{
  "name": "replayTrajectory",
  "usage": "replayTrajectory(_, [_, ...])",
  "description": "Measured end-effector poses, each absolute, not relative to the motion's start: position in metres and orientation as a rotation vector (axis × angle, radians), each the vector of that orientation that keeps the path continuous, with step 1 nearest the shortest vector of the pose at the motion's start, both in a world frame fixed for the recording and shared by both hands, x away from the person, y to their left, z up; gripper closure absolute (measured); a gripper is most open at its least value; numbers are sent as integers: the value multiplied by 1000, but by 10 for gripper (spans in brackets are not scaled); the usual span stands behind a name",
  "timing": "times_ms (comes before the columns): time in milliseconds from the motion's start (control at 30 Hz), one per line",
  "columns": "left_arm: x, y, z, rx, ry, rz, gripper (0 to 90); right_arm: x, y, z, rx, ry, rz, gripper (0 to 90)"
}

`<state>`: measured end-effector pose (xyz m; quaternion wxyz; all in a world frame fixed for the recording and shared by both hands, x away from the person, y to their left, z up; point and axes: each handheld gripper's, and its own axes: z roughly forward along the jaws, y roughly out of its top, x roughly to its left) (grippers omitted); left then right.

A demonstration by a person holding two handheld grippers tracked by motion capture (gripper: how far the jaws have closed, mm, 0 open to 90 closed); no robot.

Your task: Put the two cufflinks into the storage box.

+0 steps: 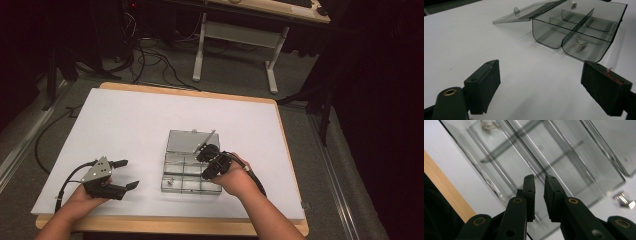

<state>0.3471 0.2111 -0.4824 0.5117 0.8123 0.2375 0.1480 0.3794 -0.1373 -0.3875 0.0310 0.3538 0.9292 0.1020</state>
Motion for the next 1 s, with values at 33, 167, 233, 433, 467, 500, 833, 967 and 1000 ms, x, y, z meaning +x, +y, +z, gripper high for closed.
replayTrajectory(33, [347, 211, -482, 1955, 571, 355, 164, 379, -141, -387, 1101, 2860, 312, 798])
replayTrajectory(167, [347, 211, -482, 1956, 571, 356, 164, 377, -155, -387, 1129, 2846, 308, 793])
replayTrajectory(233, [347, 211, -482, 1957, 572, 357, 164, 376, -162, -387, 1147, 2832, 310, 794])
replayTrajectory(433, [347, 211, -482, 1958, 571, 359, 164, 373, -181, -386, 1250, 2792, 298, 792])
replayTrajectory(467, [347, 211, -482, 1959, 572, 357, 164, 373, -186, -387, 1252, 2786, 299, 791])
replayTrajectory(500, [347, 211, -482, 1958, 572, 358, 164, 372, -188, -387, 1261, 2782, 300, 788])
replayTrajectory(833, [347, 211, -482, 1960, 570, 359, 164, 381, -217, -394, 1353, 2708, 278, 741])
replayTrajectory(967, [347, 211, -482, 1961, 570, 358, 165, 388, -223, -398, 1371, 2690, 260, 728])
replayTrajectory(1000, [347, 211, -482, 1961, 570, 358, 165, 390, -225, -399, 1391, 2684, 262, 723])
